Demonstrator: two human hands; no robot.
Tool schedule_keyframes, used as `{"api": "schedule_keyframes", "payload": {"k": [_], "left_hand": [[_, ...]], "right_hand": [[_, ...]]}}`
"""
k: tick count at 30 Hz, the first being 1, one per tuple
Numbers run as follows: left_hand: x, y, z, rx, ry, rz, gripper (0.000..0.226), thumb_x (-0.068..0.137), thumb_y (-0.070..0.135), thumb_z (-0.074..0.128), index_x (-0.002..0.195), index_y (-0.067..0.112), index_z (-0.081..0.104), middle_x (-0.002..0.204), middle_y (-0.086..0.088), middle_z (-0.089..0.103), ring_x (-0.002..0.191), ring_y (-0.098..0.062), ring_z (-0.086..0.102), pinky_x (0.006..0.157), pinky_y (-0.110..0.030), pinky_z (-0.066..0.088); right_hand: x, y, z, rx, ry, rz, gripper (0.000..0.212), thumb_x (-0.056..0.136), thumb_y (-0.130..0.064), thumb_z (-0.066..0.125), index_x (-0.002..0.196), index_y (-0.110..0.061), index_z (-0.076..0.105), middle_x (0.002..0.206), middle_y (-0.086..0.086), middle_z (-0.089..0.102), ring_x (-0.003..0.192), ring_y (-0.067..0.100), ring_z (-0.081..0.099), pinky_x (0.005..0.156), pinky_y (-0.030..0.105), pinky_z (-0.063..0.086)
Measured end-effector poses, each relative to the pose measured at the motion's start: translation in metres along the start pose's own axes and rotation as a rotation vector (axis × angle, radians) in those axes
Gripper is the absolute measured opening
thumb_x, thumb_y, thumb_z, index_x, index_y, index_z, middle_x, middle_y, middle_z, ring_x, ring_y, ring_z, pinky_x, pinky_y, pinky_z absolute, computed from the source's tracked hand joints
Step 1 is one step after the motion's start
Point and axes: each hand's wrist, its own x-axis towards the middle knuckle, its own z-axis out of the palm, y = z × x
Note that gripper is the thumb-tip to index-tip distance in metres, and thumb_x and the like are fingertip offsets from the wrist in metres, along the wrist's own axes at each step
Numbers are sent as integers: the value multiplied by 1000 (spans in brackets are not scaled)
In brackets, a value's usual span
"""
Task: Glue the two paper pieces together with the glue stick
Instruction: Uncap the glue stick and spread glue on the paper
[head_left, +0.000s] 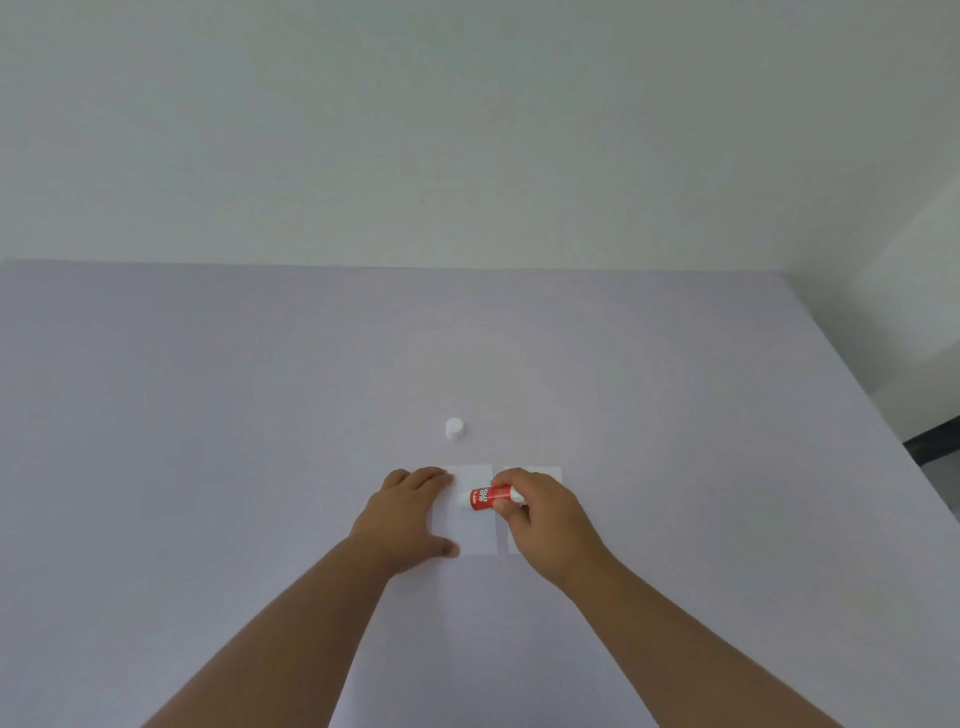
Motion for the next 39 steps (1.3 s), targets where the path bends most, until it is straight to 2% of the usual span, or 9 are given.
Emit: {"api": "schedule_keyframes", "payload": {"k": [3, 7, 10, 16, 23, 27, 31, 35, 39], "left_hand": [[0, -3, 1, -21, 18, -4, 95, 61, 54, 72, 144, 32, 32, 150, 19, 30, 134, -15, 25, 106, -33, 36], [1, -6, 3, -49, 37, -14, 99, 57, 56, 74, 144, 34, 32, 148, 21, 32, 134, -14, 25, 108, -31, 33], [2, -7, 4, -52, 34, -16, 99, 58, 57, 74, 144, 34, 31, 149, 23, 31, 134, -13, 24, 107, -30, 32], [3, -8, 3, -37, 31, -13, 99, 58, 57, 73, 145, 35, 31, 149, 24, 31, 133, -13, 24, 107, -29, 32], [4, -7, 1, -58, 25, -27, 100, 57, 58, 74, 144, 35, 30, 149, 24, 31, 134, -12, 24, 107, -30, 32], [3, -5, 1, -47, 19, -28, 100, 58, 57, 73, 145, 35, 30, 150, 24, 30, 133, -12, 24, 107, -30, 33], [3, -5, 0, -33, 11, -29, 99, 60, 56, 73, 146, 34, 28, 151, 23, 28, 134, -12, 24, 106, -30, 34], [3, -3, -2, -26, 4, -27, 100, 61, 55, 73, 147, 33, 27, 152, 21, 28, 135, -13, 24, 108, -31, 34], [2, 0, -3, -15, -6, -27, 100, 62, 54, 73, 147, 32, 26, 153, 21, 27, 136, -13, 23, 108, -32, 34]], "right_hand": [[1, -1, 9, -121, -71, -71, 17, 91, -26, 47, 106, -28, 54, 95, 3, 58, 90, 14, 49, 78, 31, 45], [1, 0, 18, -201, -100, -151, 19, 93, -26, 44, 110, -24, 52, 99, 3, 57, 97, 17, 46, 79, 30, 44], [9, -1, 18, -248, -92, -179, 18, 93, -27, 42, 108, -24, 52, 97, 4, 56, 96, 18, 46, 76, 33, 45], [37, -5, 14, -301, 5, -117, 17, 94, -24, 41, 105, -19, 53, 95, 5, 57, 96, 20, 46, 72, 35, 45], [4, -4, 23, -296, -122, -169, 15, 92, -27, 42, 102, -23, 52, 94, 2, 55, 85, 14, 44, 68, 27, 42], [18, -5, 15, -322, -30, -141, 17, 92, -22, 42, 104, -19, 54, 95, 5, 57, 93, 19, 48, 73, 33, 45], [34, -7, 8, -381, 29, -101, 18, 94, -22, 40, 105, -17, 53, 96, 6, 58, 94, 21, 47, 71, 33, 45], [12, -3, 14, -320, -42, -137, 15, 92, -24, 41, 101, -22, 53, 93, 2, 56, 91, 17, 48, 67, 27, 41], [-1, 2, 12, -321, -77, -152, 16, 92, -26, 41, 104, -25, 52, 96, 0, 56, 94, 15, 47, 72, 28, 45]]}}
